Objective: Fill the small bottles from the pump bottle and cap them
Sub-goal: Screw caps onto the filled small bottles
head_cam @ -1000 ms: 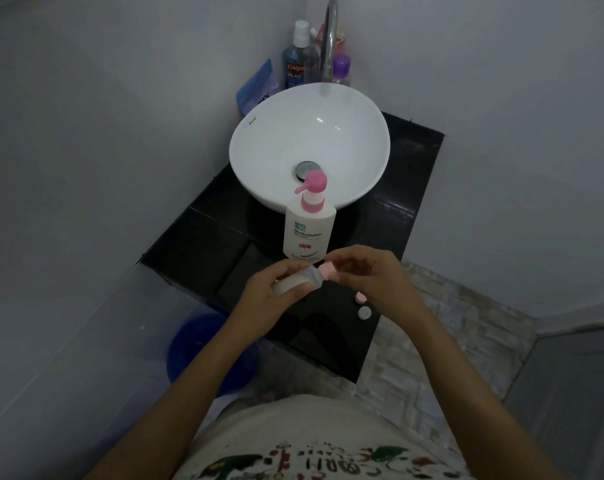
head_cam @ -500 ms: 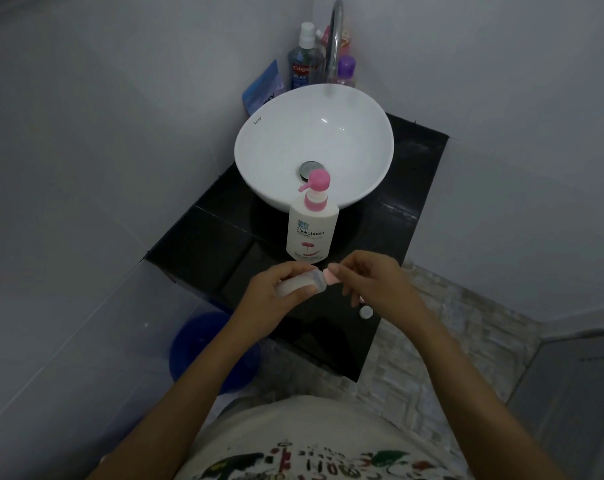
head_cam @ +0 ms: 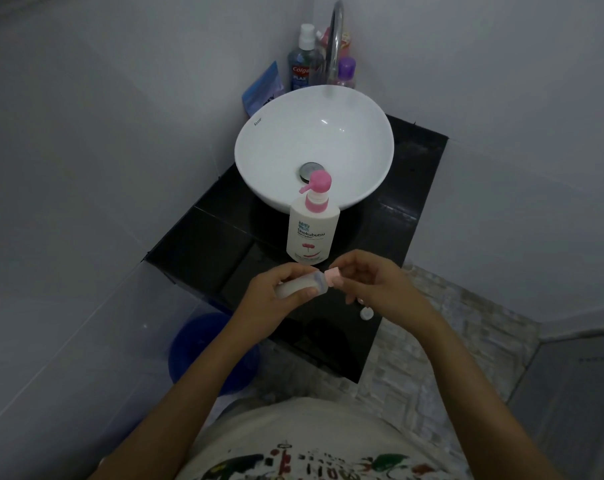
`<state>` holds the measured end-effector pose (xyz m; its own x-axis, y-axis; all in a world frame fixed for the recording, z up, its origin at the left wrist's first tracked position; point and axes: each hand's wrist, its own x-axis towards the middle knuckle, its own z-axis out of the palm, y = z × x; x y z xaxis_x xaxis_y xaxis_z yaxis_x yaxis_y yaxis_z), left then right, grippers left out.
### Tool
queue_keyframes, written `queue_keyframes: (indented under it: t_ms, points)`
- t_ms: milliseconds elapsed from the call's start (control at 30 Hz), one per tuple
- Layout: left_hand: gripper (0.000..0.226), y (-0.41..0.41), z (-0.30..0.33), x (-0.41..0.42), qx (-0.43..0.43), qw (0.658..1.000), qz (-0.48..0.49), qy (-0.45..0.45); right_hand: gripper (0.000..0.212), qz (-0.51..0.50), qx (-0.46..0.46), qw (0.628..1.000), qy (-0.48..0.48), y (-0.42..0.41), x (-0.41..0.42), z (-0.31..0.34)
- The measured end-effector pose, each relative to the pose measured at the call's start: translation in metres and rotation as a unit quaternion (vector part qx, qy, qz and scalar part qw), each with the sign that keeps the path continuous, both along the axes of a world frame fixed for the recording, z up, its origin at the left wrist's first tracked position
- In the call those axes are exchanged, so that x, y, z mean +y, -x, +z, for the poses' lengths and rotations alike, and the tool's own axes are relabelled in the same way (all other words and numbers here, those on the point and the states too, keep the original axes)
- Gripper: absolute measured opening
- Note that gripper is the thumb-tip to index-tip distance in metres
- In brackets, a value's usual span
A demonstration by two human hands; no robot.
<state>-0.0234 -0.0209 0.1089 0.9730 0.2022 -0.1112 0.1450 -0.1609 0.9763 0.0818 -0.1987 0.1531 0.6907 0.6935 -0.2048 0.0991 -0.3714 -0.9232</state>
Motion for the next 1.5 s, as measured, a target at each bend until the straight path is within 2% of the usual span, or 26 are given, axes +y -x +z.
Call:
queue_keyframes:
  t_ms: [33,100,167,233,300,400,500,633,733,833,900,967,1100,1267,1433,1500]
  points:
    - [0.028,0.0,0.0,0.0,0.002,1.0,0.0,-0.002,0.009,-0.002,-0.009,1.0,0.015,0.001,0.0,0.0]
    - [0.029,0.001,-0.001,-0.001,0.003,1.0,-0.002,-0.006,0.022,-0.022,-0.03,0.997,0.06,0.002,0.003,-0.001]
    - [0.028,0.002,0.0,-0.001,0.002,1.0,-0.002,-0.001,0.027,-0.031,-0.033,0.997,0.063,0.004,0.005,-0.002]
    - [0.027,0.002,0.001,-0.001,-0.002,1.0,0.002,0.007,0.015,-0.017,-0.01,1.0,0.011,0.004,0.003,-0.001]
    - [0.027,0.002,0.002,0.001,-0.005,1.0,0.007,0.006,0.012,0.005,-0.003,1.0,-0.014,0.003,0.0,0.0]
    - [0.027,0.002,0.003,0.001,-0.009,1.0,0.009,0.014,0.007,-0.009,-0.017,0.999,0.03,0.006,0.001,-0.003]
    - [0.026,0.003,0.004,-0.001,-0.005,1.0,0.005,0.017,0.027,-0.054,-0.026,0.996,0.059,0.01,0.005,-0.007]
    - [0.026,0.004,0.003,0.001,-0.006,1.0,0.006,0.015,0.007,-0.034,0.011,0.999,-0.014,0.013,0.003,-0.005]
    - [0.026,0.005,0.004,0.001,-0.012,1.0,0.003,0.019,0.004,-0.027,0.01,0.999,-0.018,0.013,0.002,-0.006]
    - [0.029,0.004,0.004,-0.002,-0.018,1.0,0.0,0.014,0.024,-0.063,0.004,0.998,0.031,0.016,0.005,-0.008]
    - [0.028,0.004,0.004,-0.002,-0.018,1.0,0.001,0.014,0.037,-0.082,0.003,0.996,0.032,0.018,0.005,-0.007]
    - [0.026,0.004,0.004,-0.002,-0.016,1.0,0.003,0.012,0.037,-0.076,0.013,0.997,-0.005,0.02,0.004,-0.006]
    - [0.026,0.004,0.004,-0.002,-0.014,1.0,0.005,0.008,0.019,-0.051,0.011,0.998,-0.028,0.019,0.0,-0.007]
    - [0.025,0.005,0.004,-0.004,-0.018,1.0,0.011,0.011,0.043,-0.101,0.022,0.995,-0.003,0.023,0.002,-0.01]
    - [0.026,0.006,0.004,-0.003,-0.02,1.0,0.013,0.016,0.015,-0.071,0.024,0.997,-0.024,0.023,0.0,-0.01]
    - [0.026,0.006,0.002,-0.004,-0.015,1.0,0.014,0.017,0.01,-0.084,0.036,0.996,-0.018,0.025,0.0,-0.012]
